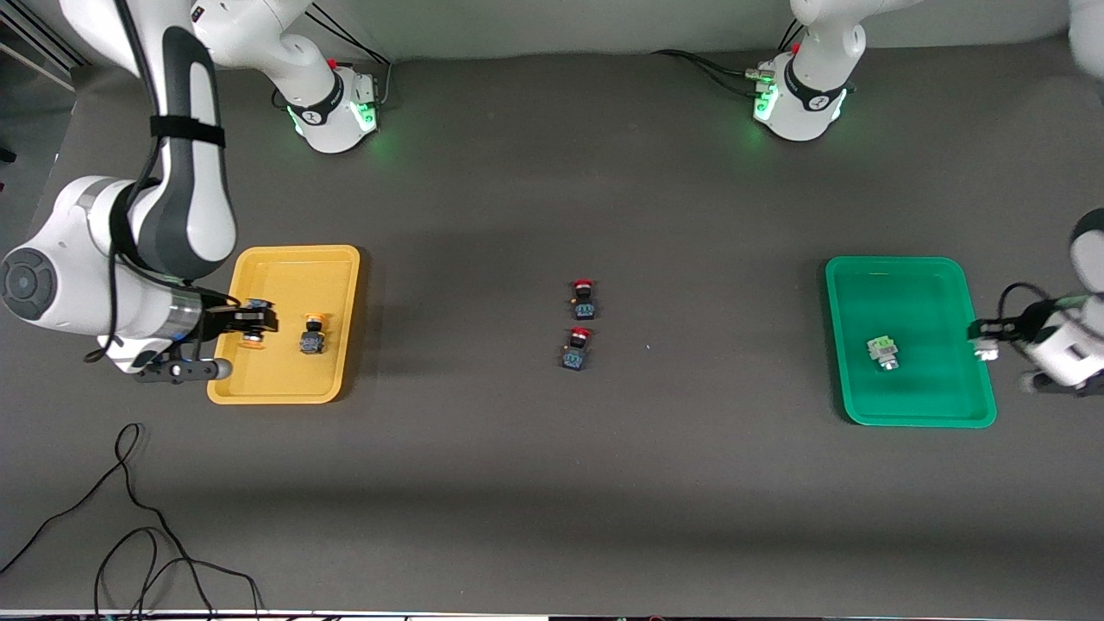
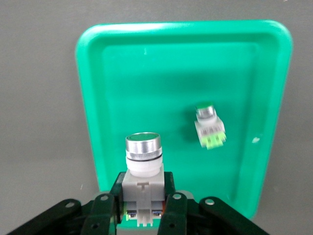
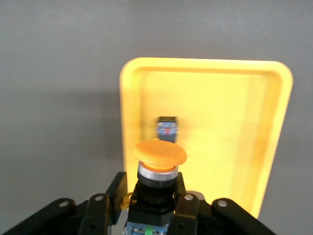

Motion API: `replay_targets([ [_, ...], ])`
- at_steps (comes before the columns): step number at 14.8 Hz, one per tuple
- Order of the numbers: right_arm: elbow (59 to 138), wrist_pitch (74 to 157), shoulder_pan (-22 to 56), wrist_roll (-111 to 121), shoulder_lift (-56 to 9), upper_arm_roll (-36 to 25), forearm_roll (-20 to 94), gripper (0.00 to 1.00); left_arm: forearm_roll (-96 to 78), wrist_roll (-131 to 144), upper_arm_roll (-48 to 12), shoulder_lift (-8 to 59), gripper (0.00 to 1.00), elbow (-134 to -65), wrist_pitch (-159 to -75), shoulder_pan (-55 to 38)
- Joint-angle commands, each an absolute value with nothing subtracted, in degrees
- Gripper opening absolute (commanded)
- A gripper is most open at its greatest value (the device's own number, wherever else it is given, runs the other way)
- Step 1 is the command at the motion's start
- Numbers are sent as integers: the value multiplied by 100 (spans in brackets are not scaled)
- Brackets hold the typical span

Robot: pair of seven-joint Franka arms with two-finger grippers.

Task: Place green and yellow buttons in trays
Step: 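Carry the green button to the green tray while the right gripper carries the yellow button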

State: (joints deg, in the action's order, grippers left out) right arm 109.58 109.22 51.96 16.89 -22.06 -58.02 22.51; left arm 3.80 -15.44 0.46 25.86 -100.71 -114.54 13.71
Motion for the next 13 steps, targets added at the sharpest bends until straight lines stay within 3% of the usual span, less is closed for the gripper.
replay_targets([
  [1,11722,11923,5265,2362,-2214,-5854,2355,0,597,-1477,53,2987,0,-10020,-11855,1318],
  [5,12382,13059,5142,3030,-2548,-5766,2565,0,624,-1459,62,3348,1,-10020,-12365,1450],
  [6,12488,13208,5133,3319,-2636,-5774,2767,0,607,-1442,62,3349,33,-10002,-12358,1485],
  [7,12568,13306,5133,3601,-2767,-5766,3108,0,589,-1424,62,3340,56,-10002,-12323,1477],
  [8,12603,13324,5133,3882,-2934,-5774,3503,0,580,-1389,53,3331,94,-9993,-12331,1477],
  [9,12621,13324,5142,4215,-3101,-5766,3924,0,571,-1389,53,3314,98,-9976,-12322,1450],
  [13,12621,13570,5142,5236,-4041,-5591,5156,0,536,-1178,9,2779,98,-9932,-11912,1415],
])
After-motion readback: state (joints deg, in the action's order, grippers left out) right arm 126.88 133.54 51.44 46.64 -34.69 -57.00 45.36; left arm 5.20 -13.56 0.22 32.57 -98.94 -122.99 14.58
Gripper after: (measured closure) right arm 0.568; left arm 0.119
